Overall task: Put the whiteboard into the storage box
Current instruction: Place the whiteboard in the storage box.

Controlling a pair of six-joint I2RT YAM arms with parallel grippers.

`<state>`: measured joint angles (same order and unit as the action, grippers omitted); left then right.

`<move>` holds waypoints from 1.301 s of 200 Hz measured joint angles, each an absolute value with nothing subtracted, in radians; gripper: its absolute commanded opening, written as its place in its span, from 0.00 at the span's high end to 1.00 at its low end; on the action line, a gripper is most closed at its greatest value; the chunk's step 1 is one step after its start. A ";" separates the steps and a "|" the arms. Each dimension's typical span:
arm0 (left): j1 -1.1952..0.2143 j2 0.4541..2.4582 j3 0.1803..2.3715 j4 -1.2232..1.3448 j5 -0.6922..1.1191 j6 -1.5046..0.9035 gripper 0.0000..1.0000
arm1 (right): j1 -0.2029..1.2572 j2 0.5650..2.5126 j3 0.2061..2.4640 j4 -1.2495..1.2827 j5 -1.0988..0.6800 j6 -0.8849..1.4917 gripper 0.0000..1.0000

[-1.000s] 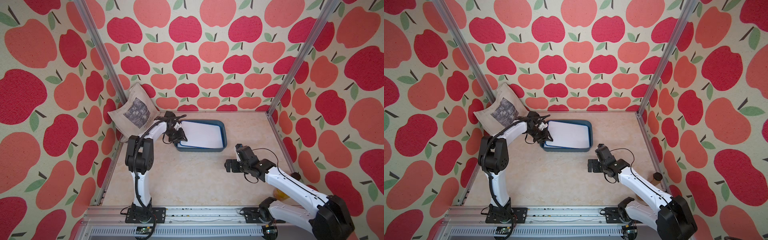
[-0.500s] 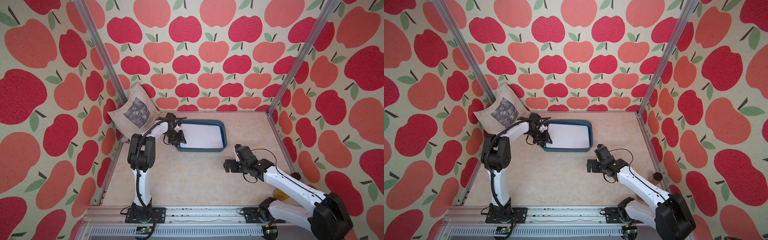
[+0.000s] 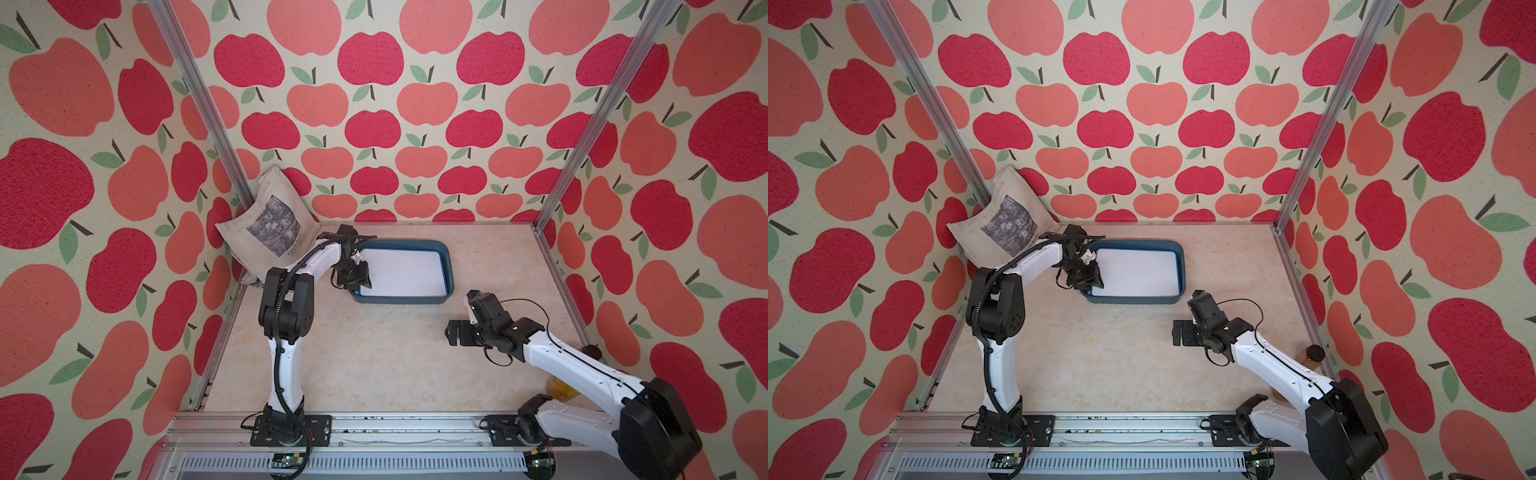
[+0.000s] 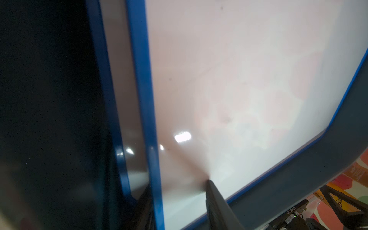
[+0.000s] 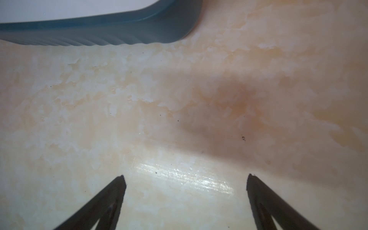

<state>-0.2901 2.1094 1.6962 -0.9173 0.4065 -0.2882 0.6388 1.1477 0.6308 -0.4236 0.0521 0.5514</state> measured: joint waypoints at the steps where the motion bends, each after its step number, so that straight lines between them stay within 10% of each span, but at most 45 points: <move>1: -0.290 2.109 1.697 -0.917 0.406 -0.289 0.58 | 0.639 1.148 0.631 -0.423 0.052 0.551 0.01; 260: -0.394 2.091 1.655 -0.844 0.091 -0.385 0.57 | 0.639 1.278 0.712 -0.429 0.109 0.484 0.01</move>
<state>-0.3943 2.0907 1.6550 -0.8436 0.0906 -0.3851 0.6392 1.2781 0.7116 -0.4286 0.1089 0.4843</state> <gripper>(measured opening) 0.429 0.993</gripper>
